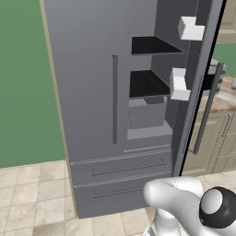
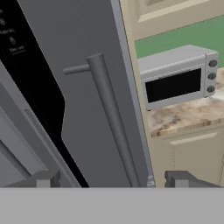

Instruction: Retrieve the banana and pear from the fridge and place them into the bowl on the dining table.

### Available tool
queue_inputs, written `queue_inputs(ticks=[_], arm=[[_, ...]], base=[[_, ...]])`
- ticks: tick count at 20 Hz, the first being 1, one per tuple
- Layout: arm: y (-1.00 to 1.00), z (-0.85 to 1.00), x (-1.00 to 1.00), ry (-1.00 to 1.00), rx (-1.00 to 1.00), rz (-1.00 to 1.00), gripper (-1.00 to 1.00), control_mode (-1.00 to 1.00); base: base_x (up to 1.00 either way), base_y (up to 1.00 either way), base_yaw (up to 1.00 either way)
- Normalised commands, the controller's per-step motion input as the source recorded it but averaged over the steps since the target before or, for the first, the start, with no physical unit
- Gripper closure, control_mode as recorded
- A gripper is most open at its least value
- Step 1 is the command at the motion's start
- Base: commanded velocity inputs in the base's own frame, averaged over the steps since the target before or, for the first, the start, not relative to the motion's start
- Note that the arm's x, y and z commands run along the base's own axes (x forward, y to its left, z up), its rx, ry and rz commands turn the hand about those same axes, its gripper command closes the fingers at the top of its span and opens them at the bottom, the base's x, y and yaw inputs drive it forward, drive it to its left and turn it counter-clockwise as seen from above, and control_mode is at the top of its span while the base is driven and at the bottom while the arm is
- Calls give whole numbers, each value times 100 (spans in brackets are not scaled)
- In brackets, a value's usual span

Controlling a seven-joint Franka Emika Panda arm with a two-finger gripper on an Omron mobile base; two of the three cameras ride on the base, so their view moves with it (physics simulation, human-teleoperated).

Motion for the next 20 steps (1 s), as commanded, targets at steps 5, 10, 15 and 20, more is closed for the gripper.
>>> queue_inputs(ticks=[5, 10, 15, 20], arm=[[90, 25, -35, 3, -27, 6, -100, -100], [100, 3, 0, 9, -33, 11, -100, -100], [79, 2, -1, 19, -33, 7, -100, -100], [57, 0, 0, 31, -37, 2, -100, -100]], base=[[0, 0, 0], [0, 0, 0], [0, 0, 0], [0, 0, 0]])
